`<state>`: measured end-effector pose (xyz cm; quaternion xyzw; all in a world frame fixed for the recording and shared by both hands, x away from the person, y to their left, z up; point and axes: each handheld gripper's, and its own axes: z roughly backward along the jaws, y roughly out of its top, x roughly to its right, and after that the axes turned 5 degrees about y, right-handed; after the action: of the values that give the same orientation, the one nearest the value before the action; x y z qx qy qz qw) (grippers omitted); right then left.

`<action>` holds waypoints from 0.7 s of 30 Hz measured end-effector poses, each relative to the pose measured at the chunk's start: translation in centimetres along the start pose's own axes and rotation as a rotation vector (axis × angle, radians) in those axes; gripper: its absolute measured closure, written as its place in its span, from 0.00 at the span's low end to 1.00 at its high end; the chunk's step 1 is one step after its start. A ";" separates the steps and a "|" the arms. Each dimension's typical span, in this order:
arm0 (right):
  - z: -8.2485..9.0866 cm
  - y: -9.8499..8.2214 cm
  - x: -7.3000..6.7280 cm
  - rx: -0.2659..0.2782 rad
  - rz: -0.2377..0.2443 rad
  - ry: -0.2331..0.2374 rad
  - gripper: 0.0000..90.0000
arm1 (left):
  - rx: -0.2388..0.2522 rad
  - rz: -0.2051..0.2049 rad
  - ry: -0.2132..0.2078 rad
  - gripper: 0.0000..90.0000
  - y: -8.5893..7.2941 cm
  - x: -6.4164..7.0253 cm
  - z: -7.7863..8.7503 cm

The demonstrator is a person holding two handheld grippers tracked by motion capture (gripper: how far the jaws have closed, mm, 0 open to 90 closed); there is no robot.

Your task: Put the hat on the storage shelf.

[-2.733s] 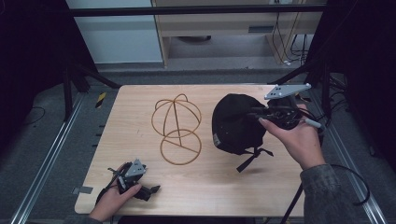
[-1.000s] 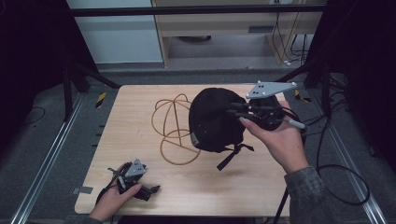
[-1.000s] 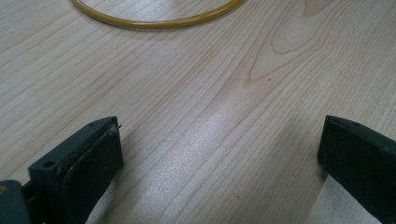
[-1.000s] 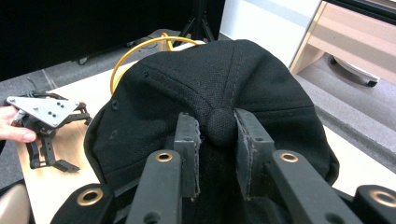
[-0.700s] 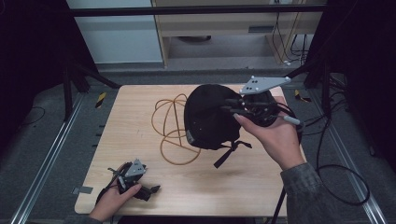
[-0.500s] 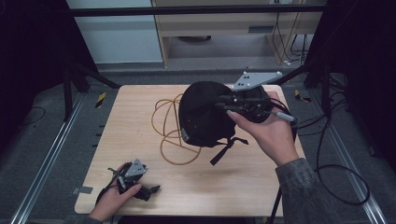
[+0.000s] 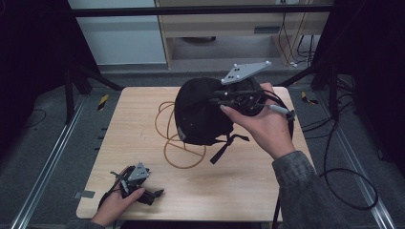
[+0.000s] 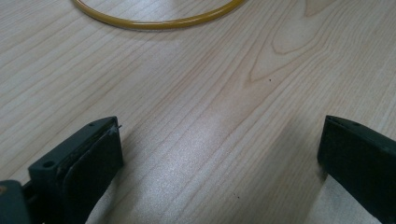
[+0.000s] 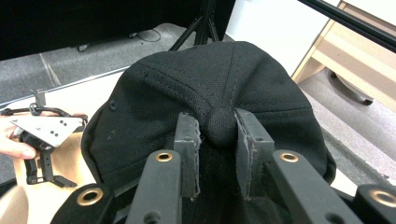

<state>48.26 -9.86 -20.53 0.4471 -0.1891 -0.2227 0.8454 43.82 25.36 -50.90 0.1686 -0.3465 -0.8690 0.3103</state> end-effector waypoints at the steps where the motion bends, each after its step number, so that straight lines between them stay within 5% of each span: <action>1: -0.2 0.2 0.0 -0.003 0.001 0.000 0.81 | 0.000 0.000 0.000 0.00 0.0 0.0 0.0; 21: -2.7 3.7 -0.1 -0.042 0.050 0.012 0.81 | 0.001 0.001 0.001 0.00 0.0 0.0 0.0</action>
<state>50.34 -6.08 -18.86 0.4257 -0.1905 -0.2027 0.8610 43.81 25.34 -50.91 0.1692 -0.3470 -0.8685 0.3109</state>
